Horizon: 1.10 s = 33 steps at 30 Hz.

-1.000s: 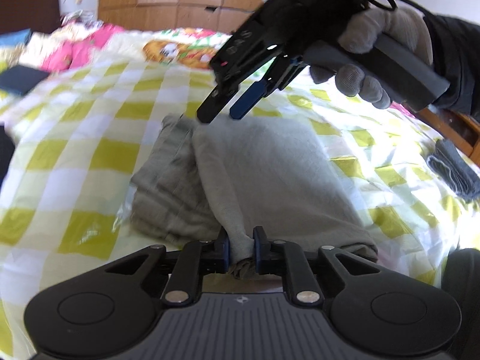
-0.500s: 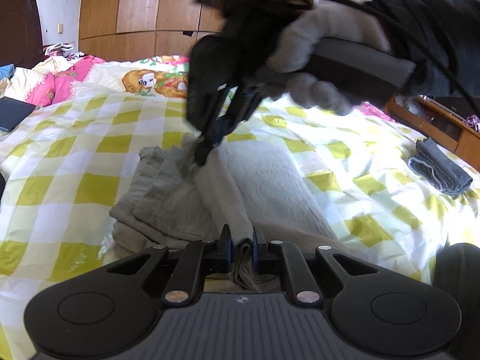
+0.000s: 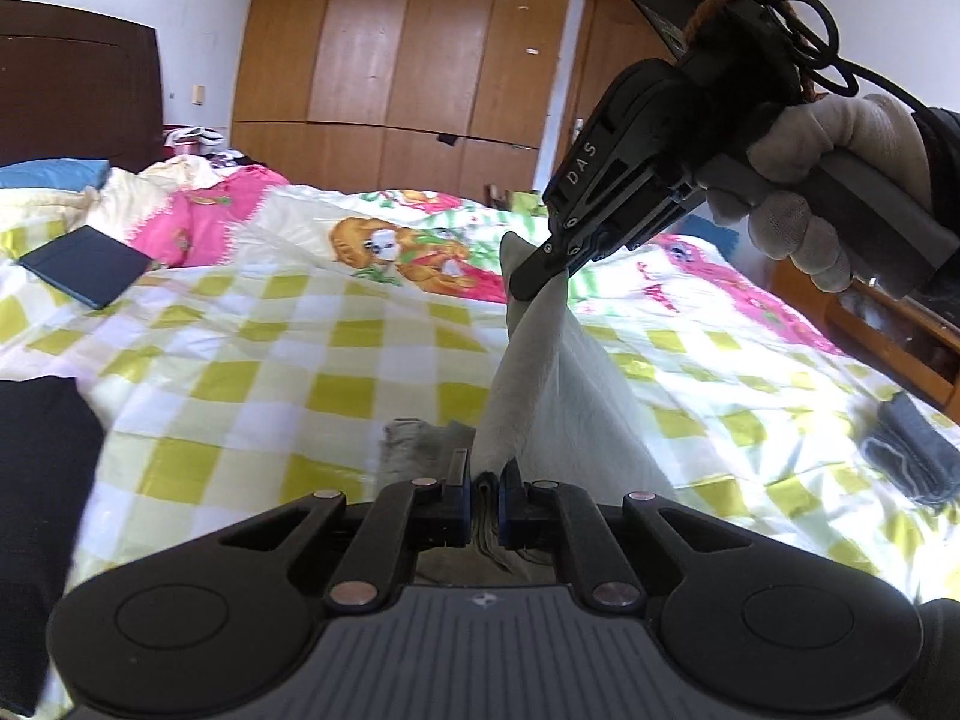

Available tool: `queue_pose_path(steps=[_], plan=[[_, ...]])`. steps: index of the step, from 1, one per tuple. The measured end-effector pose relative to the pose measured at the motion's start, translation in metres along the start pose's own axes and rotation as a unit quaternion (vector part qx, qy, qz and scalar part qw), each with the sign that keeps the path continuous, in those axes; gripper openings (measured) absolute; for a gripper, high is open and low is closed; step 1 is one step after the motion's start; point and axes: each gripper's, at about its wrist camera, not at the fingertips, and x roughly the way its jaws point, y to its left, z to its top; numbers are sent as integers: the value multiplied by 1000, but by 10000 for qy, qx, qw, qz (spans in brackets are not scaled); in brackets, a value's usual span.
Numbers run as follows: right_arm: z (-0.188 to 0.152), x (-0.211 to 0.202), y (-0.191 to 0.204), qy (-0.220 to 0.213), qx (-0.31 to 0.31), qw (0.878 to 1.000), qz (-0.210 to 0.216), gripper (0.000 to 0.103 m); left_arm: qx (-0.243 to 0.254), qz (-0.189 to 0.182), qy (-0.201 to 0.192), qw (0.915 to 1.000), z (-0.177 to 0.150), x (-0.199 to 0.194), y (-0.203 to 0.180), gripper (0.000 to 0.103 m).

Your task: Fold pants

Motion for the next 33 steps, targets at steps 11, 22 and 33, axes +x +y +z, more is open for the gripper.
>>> queue_pose_path(steps=[11, 22, 33], plan=[[-4, 105, 19, 844, -84, 9963, -115, 12, -766, 72, 583, 9953, -41, 24, 40, 22], [-8, 92, -1, 399, 127, 9991, -107, 37, -1348, -87, 942, 9863, -59, 37, 61, 25], [-53, 41, -68, -123, 1010, 9929, -609, 43, -1471, -94, 1051, 9835, -57, 41, 67, 29]])
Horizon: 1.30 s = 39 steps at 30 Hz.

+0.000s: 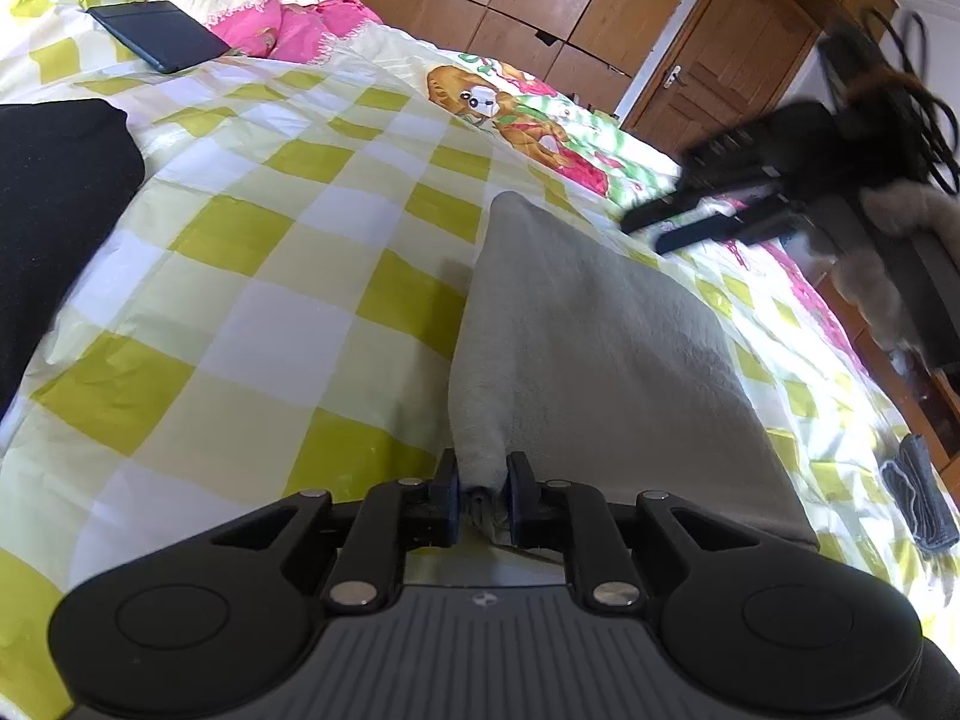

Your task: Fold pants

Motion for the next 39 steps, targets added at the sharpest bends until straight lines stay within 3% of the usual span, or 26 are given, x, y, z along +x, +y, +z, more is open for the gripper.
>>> queue_pose_path(steps=[2, 7, 16, 17, 19, 20, 24, 27, 29, 33, 35, 37, 39], plan=[[-21, -6, -22, 90, 414, 9991, -48, 45, -8, -20, 25, 10000, 0, 2, 1, 29], [-66, -4, -54, 563, 1544, 9848, 570, 45, 66, 17, 52, 10000, 3, 4, -2, 29], [-113, -2, -49, 1053, 1810, 9696, 1263, 53, 361, 78, 173, 9992, 10, 6, -7, 29], [-116, 0, -48, 1042, 1779, 9696, 1321, 46, 394, 88, 185, 9990, 11, 8, -6, 29], [-119, 3, -53, 1078, 1808, 9666, 1465, 18, 411, 79, 202, 9989, 13, 10, -5, 31], [-119, 2, -57, 1070, 1797, 9667, 1476, 14, 423, 111, 203, 9988, 14, 11, -4, 35], [-120, -7, -61, 1029, 1428, 9780, 1123, 14, 513, 120, 274, 9982, 15, 15, -2, 35], [-121, -8, -58, 1038, 1067, 9869, 619, 33, 629, 208, 345, 9972, 11, 18, -6, 37], [-122, -19, -58, 957, 1053, 9877, 644, 39, 682, 208, 357, 9968, 9, 13, -8, 38], [-128, -60, -36, 86, 379, 9986, 346, 39, 807, 379, 340, 9954, 6, -3, -8, 38], [-131, -68, -16, -205, -102, 9990, 394, 39, 756, 367, 203, 9963, 10, -11, -7, 38], [-133, -59, 2, -160, -474, 9964, 679, 37, 757, 383, -21, 9964, 15, -15, -11, 38], [-136, -38, 12, 297, -711, 9954, 564, 37, 856, 417, -202, 9952, 21, -13, -18, 38]])
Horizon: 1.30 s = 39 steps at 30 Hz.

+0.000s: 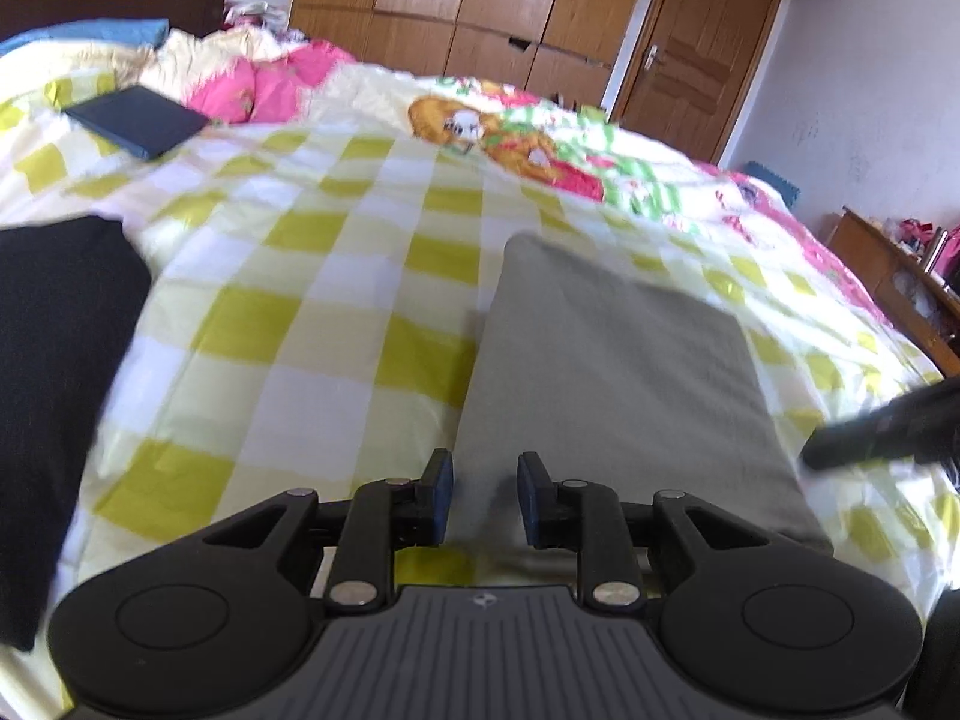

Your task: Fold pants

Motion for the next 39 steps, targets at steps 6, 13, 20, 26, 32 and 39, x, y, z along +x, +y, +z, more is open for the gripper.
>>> queue_pose_path(steps=[6, 13, 20, 26, 32, 39], plan=[[-1, -7, -16, 83, 83, 9995, -302, 41, 436, 214, 478, 9977, -7, 24, -6, 38], [55, -5, -21, -966, -287, 9939, -443, 42, 545, 420, -143, 9975, 19, 13, -17, 38], [77, 57, -63, -750, 315, 9945, -655, 41, 1148, -12, -168, 9932, 43, 59, -49, 39], [74, 37, -67, -1125, 390, 9920, -418, 42, 895, 79, 339, 9954, 36, 90, -30, 44], [99, 58, -43, -1234, -5, 9923, 27, 42, 1092, 235, 36, 9937, 57, 81, -40, 44], [136, 96, -69, -1220, 613, 9904, -207, 42, 1331, 498, 292, 9894, 58, 117, -40, 52]])
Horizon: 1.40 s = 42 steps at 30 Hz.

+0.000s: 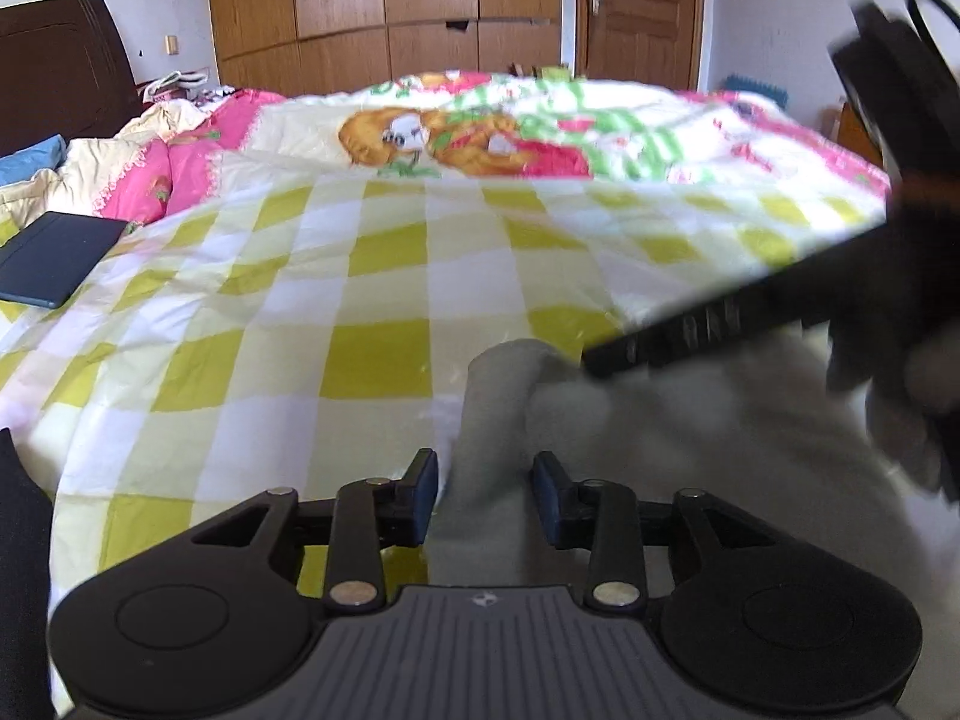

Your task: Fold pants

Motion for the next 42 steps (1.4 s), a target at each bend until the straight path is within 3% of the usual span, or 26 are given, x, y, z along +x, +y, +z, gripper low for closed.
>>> queue_pose_path(steps=[6, 10, 14, 19, 21, 22, 23, 26, 42], plan=[[-28, -78, -19, -254, 234, 9994, 93, 45, -156, 6, -161, 9997, -6, -21, 17, 54], [-85, -123, -23, 153, 585, 9977, 295, 50, -388, 0, -192, 9991, -17, -44, 30, 54], [-125, -116, -32, 647, 1304, 9853, 896, 54, -591, -416, 30, 9974, -39, -53, 30, 55], [-123, -87, -36, 555, 2095, 9666, 1367, 59, -840, -668, 241, 9939, -43, -48, 25, 55], [-117, -81, -34, 569, 2099, 9656, 1423, 52, -968, -765, 376, 9916, -41, -43, 24, 55], [-115, -80, -34, 590, 2023, 9692, 1279, 35, -936, -723, 412, 9921, -41, -41, 22, 55], [-116, -77, -37, 641, 2068, 9686, 1226, 25, -892, -676, 429, 9928, -41, -40, 20, 55], [-118, -78, -51, 660, 2289, 9618, 1349, 14, -827, -650, 488, 9933, -41, -41, 11, 55], [-120, -98, -81, 510, 2152, 9710, 909, 12, -537, -852, 524, 9935, -34, -34, -37, 55]])
